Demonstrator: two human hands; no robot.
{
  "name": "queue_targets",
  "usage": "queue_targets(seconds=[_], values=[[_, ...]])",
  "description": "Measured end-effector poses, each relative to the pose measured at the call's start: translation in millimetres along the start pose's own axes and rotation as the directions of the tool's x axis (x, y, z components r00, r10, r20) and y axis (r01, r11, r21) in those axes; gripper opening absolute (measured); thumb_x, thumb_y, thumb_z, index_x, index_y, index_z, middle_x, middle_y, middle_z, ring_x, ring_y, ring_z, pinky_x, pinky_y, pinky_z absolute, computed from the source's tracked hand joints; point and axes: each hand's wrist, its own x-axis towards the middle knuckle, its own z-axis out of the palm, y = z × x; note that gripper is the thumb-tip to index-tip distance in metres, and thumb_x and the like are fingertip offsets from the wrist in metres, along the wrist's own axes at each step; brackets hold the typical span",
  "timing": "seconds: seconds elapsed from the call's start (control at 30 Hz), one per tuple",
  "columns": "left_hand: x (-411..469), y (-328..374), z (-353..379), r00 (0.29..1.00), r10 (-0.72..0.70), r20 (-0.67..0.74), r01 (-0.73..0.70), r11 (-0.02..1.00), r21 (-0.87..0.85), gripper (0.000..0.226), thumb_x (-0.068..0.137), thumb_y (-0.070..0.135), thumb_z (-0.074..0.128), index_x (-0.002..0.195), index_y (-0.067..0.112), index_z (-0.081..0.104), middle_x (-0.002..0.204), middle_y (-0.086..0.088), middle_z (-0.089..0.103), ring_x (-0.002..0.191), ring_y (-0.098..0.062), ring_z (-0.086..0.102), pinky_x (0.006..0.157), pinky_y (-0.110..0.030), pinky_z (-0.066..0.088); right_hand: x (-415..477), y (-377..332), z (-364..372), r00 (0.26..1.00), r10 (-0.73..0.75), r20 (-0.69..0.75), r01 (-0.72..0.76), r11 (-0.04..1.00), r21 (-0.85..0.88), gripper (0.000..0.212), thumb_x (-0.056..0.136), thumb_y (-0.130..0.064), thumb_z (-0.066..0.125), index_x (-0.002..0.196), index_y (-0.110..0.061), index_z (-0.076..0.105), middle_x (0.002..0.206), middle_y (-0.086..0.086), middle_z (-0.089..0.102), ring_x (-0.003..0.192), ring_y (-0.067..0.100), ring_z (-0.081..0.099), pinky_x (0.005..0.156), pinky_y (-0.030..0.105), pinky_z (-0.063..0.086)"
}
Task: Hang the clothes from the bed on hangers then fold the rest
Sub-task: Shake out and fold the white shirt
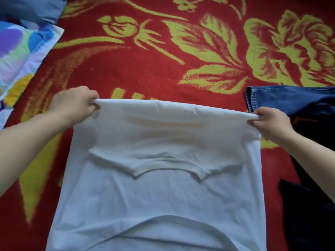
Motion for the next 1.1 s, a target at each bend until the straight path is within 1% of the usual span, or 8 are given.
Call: queue_targets(seconds=[0.17, 0.27, 0.53, 0.7, 0.83, 0.93, 1.03, 1.1], values=[[-20.5, -3.8, -2.1, 0.98, 0.051, -0.193, -0.055, 0.998, -0.015, 0.012, 0.083, 0.014, 0.068, 0.087, 0.002, 0.065, 0.085, -0.018, 0.056, 0.076, -0.042, 0.059, 0.063, -0.039, 0.035, -14.7, 4.1, -4.6, 0.983, -0.086, -0.161, 0.085, 0.996, -0.017, 0.009, 0.084, -0.015, 0.064, 0.082, -0.006, 0.062, 0.067, 0.0, 0.049, 0.084, 0.034, 0.054, 0.079, 0.042, 0.036], [-43.0, -11.7, -11.7, 0.925, 0.227, -0.304, -0.249, 0.968, -0.035, 0.011, 0.076, 0.01, 0.068, 0.075, 0.0, 0.065, 0.07, -0.02, 0.055, 0.058, -0.041, 0.059, 0.054, -0.041, 0.041, -35.5, 9.6, -9.0, 0.961, -0.164, -0.223, 0.168, 0.986, 0.001, 0.009, 0.082, -0.009, 0.067, 0.085, -0.001, 0.064, 0.067, 0.001, 0.049, 0.082, 0.036, 0.056, 0.078, 0.042, 0.037], [-127.5, -23.9, -12.4, 0.9, 0.296, -0.319, -0.351, 0.928, -0.127, 0.027, 0.081, 0.022, 0.048, 0.076, 0.001, 0.063, 0.076, -0.015, 0.065, 0.067, -0.037, 0.065, 0.055, -0.042, 0.042, -121.4, 35.8, -15.0, 0.896, -0.371, -0.246, 0.355, 0.929, -0.107, 0.012, 0.069, 0.008, 0.075, 0.076, 0.005, 0.065, 0.072, 0.019, 0.065, 0.068, 0.042, 0.063, 0.066, 0.052, 0.047], [-175.9, -15.4, -15.4, 0.901, 0.357, -0.246, -0.392, 0.914, -0.109, 0.007, 0.078, 0.023, 0.044, 0.081, 0.019, 0.048, 0.071, -0.014, 0.065, 0.068, -0.034, 0.068, 0.054, -0.041, 0.042, -165.2, 44.2, -7.3, 0.876, -0.421, -0.235, 0.392, 0.906, -0.159, 0.019, 0.073, -0.015, 0.057, 0.07, 0.002, 0.064, 0.067, 0.014, 0.064, 0.067, 0.04, 0.064, 0.065, 0.048, 0.045], [-153.6, 4.8, -15.9, 0.942, 0.116, -0.314, -0.158, 0.981, -0.112, 0.035, 0.078, 0.023, 0.04, 0.079, -0.002, 0.064, 0.077, -0.022, 0.063, 0.078, -0.039, 0.062, 0.066, -0.045, 0.039, -141.5, 27.5, -2.7, 0.921, -0.257, -0.293, 0.204, 0.958, -0.201, 0.024, 0.081, -0.018, 0.055, 0.082, 0.004, 0.064, 0.081, 0.023, 0.063, 0.089, 0.043, 0.058, 0.074, 0.05, 0.042], [-114.0, 20.5, -17.2, 0.923, -0.198, -0.331, 0.144, 0.973, -0.181, 0.025, 0.088, 0.015, 0.05, 0.107, 0.003, 0.062, 0.11, -0.024, 0.056, 0.109, -0.04, 0.046, 0.087, -0.048, 0.033, -106.6, 8.3, -2.0, 0.937, -0.006, -0.35, -0.041, 0.991, -0.129, 0.031, 0.089, -0.02, 0.054, 0.114, -0.002, 0.058, 0.12, 0.023, 0.054, 0.118, 0.038, 0.041, 0.092, 0.047, 0.034], [-90.3, 25.4, -18.3, 0.872, -0.424, -0.244, 0.344, 0.886, -0.311, 0.053, 0.092, 0.026, 0.048, 0.142, 0.016, 0.033, 0.148, -0.018, 0.028, 0.135, -0.037, 0.022, 0.106, -0.052, 0.022, -94.8, -10.1, 5.4, 0.933, 0.154, -0.326, -0.16, 0.987, 0.01, 0.054, 0.092, -0.026, 0.049, 0.141, -0.011, 0.034, 0.145, 0.018, 0.032, 0.133, 0.034, 0.027, 0.103, 0.049, 0.027], [-105.1, 30.5, -8.2, 0.916, -0.372, -0.15, 0.323, 0.906, -0.275, 0.066, 0.092, 0.03, 0.052, 0.148, 0.017, 0.02, 0.154, -0.018, 0.015, 0.139, -0.037, 0.015, 0.108, -0.053, 0.018, -112.2, -13.8, 20.2, 0.96, 0.093, -0.263, -0.099, 0.995, -0.008, 0.055, 0.09, -0.025, 0.051, 0.141, -0.01, 0.033, 0.143, 0.019, 0.033, 0.13, 0.035, 0.03, 0.101, 0.049, 0.029]])
